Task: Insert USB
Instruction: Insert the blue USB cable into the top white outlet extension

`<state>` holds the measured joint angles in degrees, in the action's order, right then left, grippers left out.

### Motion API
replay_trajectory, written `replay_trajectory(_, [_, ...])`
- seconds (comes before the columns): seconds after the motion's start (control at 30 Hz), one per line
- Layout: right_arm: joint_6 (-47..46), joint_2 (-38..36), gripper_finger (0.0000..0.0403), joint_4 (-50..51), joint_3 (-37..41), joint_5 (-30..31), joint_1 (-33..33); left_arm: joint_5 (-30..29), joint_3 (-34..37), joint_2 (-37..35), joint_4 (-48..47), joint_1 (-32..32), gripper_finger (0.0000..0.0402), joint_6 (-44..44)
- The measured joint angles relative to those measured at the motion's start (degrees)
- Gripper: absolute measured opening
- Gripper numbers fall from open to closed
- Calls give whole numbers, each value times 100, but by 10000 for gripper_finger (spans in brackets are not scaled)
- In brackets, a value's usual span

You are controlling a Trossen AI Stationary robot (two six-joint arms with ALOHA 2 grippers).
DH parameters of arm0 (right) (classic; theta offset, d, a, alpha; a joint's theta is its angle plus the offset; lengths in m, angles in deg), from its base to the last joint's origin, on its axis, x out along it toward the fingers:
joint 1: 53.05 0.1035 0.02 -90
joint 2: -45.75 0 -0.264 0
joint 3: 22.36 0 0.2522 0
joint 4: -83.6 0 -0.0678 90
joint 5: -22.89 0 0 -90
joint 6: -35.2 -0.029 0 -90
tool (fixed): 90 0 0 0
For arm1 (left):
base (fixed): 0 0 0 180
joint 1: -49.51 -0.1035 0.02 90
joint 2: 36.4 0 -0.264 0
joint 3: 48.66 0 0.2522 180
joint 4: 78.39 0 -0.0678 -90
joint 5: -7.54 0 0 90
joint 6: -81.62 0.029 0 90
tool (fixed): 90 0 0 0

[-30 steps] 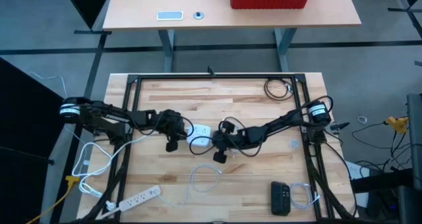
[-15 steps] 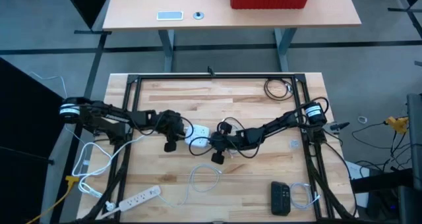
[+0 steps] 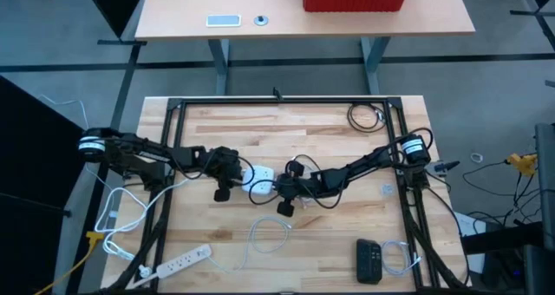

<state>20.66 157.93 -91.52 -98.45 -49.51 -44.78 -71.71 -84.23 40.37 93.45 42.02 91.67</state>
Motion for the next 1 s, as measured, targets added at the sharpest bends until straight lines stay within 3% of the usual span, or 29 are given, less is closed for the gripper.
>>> replay_trajectory(0.23, [492, -15, 13, -23, -12, 42, -2, 9, 0, 0, -43, 6, 77, 18])
replay_trajectory(0.73, [260, -414, 138, 819, -43, -350, 44, -5, 13, 0, 140, 11, 77, -22])
replay_trajectory(1.0, [258, -454, 152, 1744, -39, -813, 46, -93, 21, 0, 262, 11, 77, -38])
